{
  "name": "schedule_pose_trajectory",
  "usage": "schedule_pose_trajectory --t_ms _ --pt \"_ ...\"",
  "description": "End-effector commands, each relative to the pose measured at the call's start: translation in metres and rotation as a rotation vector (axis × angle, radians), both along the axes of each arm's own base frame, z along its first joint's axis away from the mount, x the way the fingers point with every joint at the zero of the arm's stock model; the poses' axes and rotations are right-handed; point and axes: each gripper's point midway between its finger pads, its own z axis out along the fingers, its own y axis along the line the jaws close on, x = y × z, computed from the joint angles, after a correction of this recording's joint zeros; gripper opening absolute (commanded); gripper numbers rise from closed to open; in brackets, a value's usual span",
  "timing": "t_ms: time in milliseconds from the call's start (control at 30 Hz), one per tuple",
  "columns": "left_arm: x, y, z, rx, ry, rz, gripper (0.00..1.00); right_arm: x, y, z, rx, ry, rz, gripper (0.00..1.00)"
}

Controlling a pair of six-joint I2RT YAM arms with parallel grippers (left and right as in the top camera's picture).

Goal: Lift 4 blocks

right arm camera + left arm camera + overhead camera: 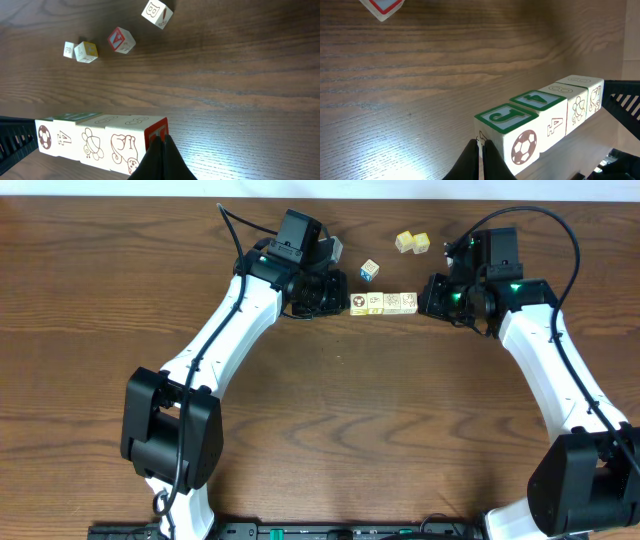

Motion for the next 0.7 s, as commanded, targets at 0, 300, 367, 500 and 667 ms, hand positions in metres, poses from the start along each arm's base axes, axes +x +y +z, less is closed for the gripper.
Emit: schedule_pose_trajectory --t_ms 0,300,367,500,667 --pt "-0.0219 -0.0314 0.0283 -0.105 -0.011 -0.103 0.07 -0.0152 0.0471 0.0098 0.142 0.023 0.131 0.01" --pt "-0.0219 -0.0313 0.0283 -0.105 -0.011 -0.103 0.07 -0.0152 0.0473 0.0099 0.143 0.023 0.132 0.01" --pt "-0.0219 -0.0313 0.0283 -0.105 -0.011 -0.103 0.08 -0.0159 0.0486 0.0106 0.151 0.024 0.137 0.01" --pt "-0.022 -0.0313 0.0283 -0.105 -0.011 -0.103 0.07 -0.0161 0.0503 0.0119 0.161 0.022 0.143 0.01" --pt "-0.022 -0.0313 0.0283 -0.105 -0.011 -0.103 0.07 -0.0161 0.0503 0.0119 0.161 0.022 0.143 0.01"
